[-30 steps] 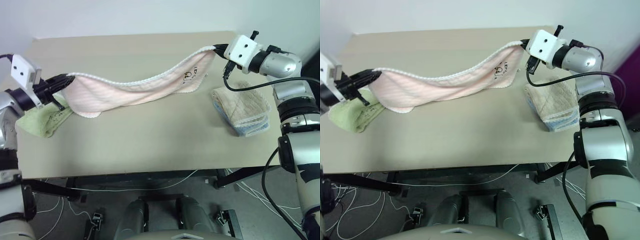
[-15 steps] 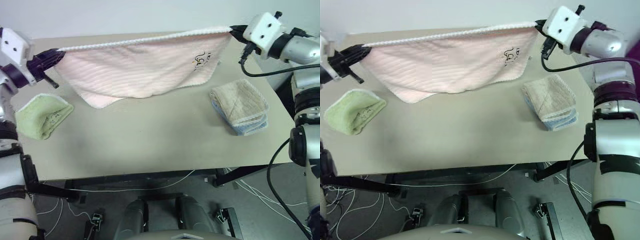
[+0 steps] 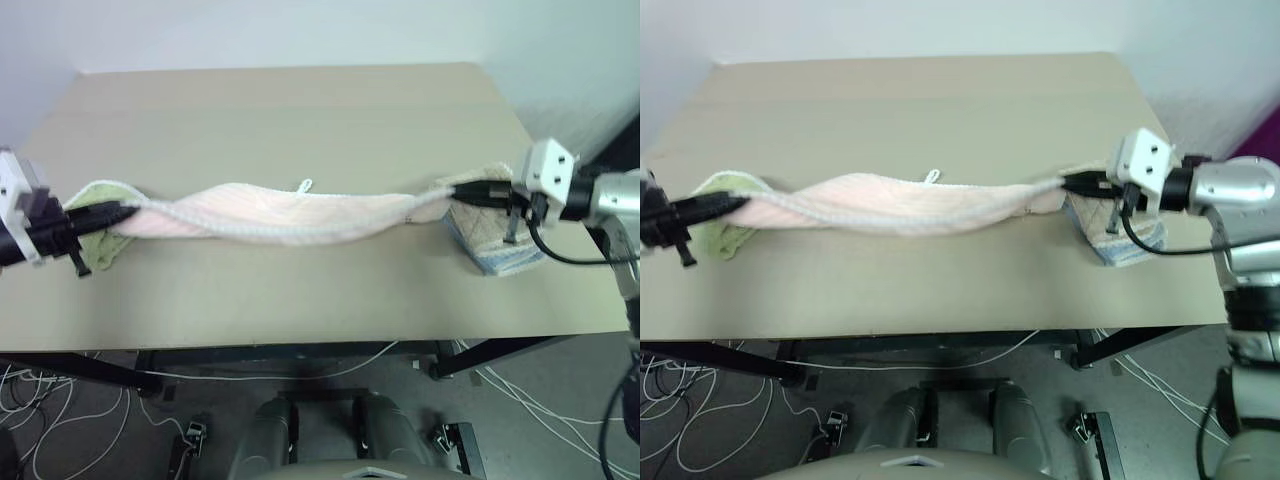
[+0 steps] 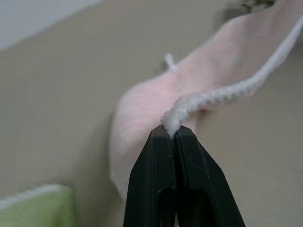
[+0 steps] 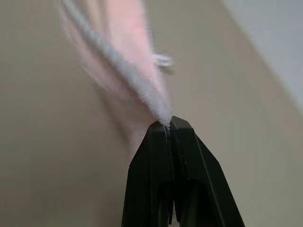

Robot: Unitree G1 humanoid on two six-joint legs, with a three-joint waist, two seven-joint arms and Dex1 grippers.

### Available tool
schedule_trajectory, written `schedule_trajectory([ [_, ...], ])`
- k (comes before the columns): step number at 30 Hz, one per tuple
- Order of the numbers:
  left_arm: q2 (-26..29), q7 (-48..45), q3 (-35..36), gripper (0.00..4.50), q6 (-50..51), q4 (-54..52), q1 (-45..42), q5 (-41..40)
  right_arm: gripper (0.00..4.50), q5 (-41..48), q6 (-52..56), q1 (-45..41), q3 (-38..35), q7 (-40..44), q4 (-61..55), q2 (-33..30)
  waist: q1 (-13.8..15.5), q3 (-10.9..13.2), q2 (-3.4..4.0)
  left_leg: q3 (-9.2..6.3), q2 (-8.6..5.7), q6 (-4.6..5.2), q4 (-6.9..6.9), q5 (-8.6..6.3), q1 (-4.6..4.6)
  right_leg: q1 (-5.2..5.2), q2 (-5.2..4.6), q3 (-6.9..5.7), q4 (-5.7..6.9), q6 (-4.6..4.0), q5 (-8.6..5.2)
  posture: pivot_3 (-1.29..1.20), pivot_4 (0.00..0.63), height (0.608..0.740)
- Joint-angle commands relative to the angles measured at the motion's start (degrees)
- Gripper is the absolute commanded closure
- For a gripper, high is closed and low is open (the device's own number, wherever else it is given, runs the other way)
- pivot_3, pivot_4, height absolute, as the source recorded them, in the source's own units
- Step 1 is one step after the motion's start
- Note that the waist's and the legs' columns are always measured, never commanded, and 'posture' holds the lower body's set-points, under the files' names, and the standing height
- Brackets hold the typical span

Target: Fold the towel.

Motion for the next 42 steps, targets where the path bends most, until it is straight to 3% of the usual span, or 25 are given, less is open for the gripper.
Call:
schedule_trajectory([
  [1, 2.7, -1.4, 5.8, 4.5, 4.9, -6.7, 5.0, -3.1, 4.48, 6.0, 6.5, 4.3, -5.3, 3.1, -7.1, -3.7, 0.0, 0.0, 0.0, 0.01, 0.0, 0.0, 0.0, 0.0, 0.06, 0.05, -0.01, 0.0, 0.0, 0.0, 0.0, 0.0, 0.15, 0.74],
  [8, 4.3, -3.3, 5.6, 4.5, 4.0, -12.1, 14.5, 1.2, 4.48, 8.3, 11.7, 9.9, -6.8, 3.9, -10.6, -4.2, 0.0, 0.0, 0.0, 0.02, 0.03, 0.01, -0.12, -0.01, 0.3, 0.27, -0.03, 0.06, -0.11, -0.02, -0.01, 0.0, 0.15, 0.74],
  [14, 5.6, -3.1, 1.4, 4.5, -0.4, -9.6, 12.6, 5.6, 4.48, 7.8, 12.7, 9.8, -6.5, 2.9, -9.0, -2.9, 0.4, 0.0, 0.0, 0.04, 0.02, 0.0, -0.13, -0.01, 0.31, 0.29, -0.05, 0.07, -0.15, -0.02, -0.01, 0.0, 0.15, 0.74],
  [23, 2.6, 1.4, -9.3, 4.5, -11.8, 3.9, -3.3, 13.9, 4.48, 3.2, 9.9, 3.1, -3.3, -1.4, -1.4, 1.4, 1.2, 0.0, 0.0, 0.11, 0.01, 0.01, -0.14, -0.02, 0.32, 0.26, -0.03, 0.04, -0.15, -0.01, 0.0, 0.0, 0.15, 0.74],
  [33, -7.8, 6.8, -21.7, 4.5, -24.0, 25.5, -26.3, 24.3, 4.48, -9.8, -0.7, -10.0, 5.3, -6.0, 21.2, 10.1, 1.3, 0.0, -0.03, 0.16, -0.03, 0.01, -0.03, -0.01, 0.3, 0.23, 0.14, 0.0, -0.02, 0.0, 0.01, 0.0, 0.15, 0.74],
  [42, -13.3, 12.8, -27.1, 4.5, -35.1, 45.6, -37.9, 32.5, 4.48, -15.8, -8.8, -16.7, 7.1, -7.1, 36.7, 13.1, 1.1, 0.0, -0.04, 0.21, -0.04, 0.02, 0.0, 0.0, 0.26, 0.17, 0.17, 0.02, 0.03, 0.01, 0.01, 0.0, 0.15, 0.74],
])
